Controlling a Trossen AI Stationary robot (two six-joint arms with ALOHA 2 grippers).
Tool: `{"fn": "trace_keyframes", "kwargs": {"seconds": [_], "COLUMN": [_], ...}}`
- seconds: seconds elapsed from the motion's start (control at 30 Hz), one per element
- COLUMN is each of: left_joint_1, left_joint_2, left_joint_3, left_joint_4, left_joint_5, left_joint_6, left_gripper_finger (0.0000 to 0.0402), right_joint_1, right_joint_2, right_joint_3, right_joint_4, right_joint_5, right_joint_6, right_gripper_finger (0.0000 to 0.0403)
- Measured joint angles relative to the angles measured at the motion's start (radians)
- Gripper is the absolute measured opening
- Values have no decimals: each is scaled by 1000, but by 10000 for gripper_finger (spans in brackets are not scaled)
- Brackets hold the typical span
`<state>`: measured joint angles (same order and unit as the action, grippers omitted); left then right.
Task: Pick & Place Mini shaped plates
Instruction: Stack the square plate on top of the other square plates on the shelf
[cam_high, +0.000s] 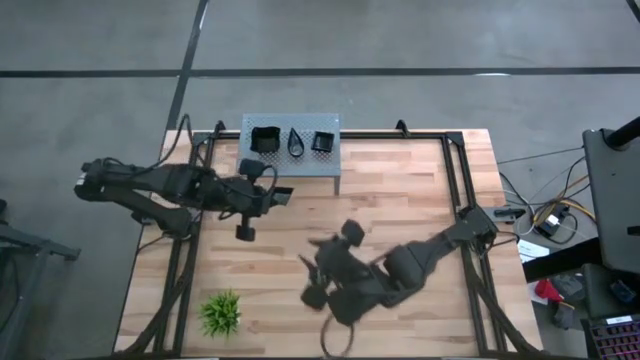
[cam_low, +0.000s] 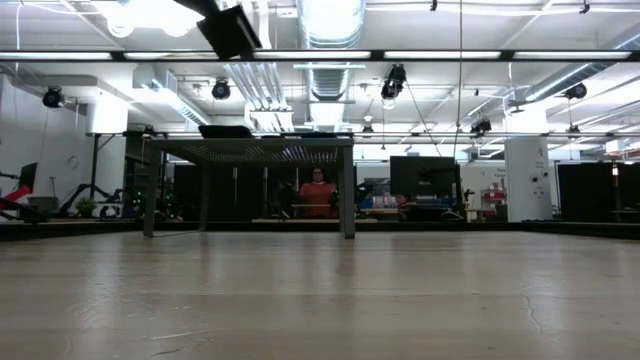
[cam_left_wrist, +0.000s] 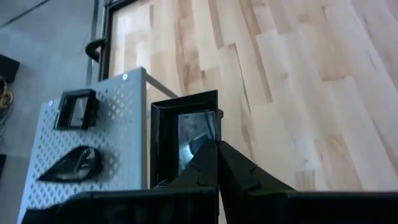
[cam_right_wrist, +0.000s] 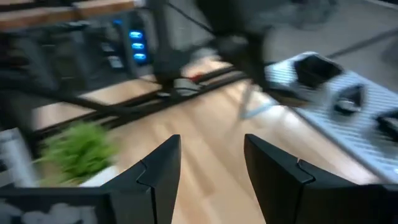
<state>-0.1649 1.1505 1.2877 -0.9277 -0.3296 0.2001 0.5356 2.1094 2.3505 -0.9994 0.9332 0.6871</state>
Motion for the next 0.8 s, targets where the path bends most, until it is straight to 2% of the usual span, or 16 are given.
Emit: {"fn": "trace_keyframes", "kwargs": {"seconds": [0.17,0.3,0.37,0.43,0.53,0.7,0.8], "left_joint_1": [42,85,105,125,150,176,179], "left_joint_2": [55,88,99,107,103,54,23], "left_joint_3": [0,0,0,0,0,0,0], "left_joint_4": [78,118,125,128,114,105,78], "left_joint_5": [0,44,74,93,99,105,115], "left_joint_6": [20,49,54,63,61,62,62], "left_gripper_finger": [0,0,0,0,0,0,0], "right_joint_1": [79,113,115,102,57,-4,-25], "right_joint_2": [2,2,2,2,2,-31,-104], "right_joint_3": [-11,-29,-59,-109,-208,-460,-660], "right_joint_4": [111,189,288,424,604,837,1064], "right_joint_5": [-14,-10,-16,-66,-189,-238,-313], "right_joint_6": [-90,-91,-111,-160,-223,-219,-239], "right_gripper_finger": [175,180,182,183,181,175,173]}}
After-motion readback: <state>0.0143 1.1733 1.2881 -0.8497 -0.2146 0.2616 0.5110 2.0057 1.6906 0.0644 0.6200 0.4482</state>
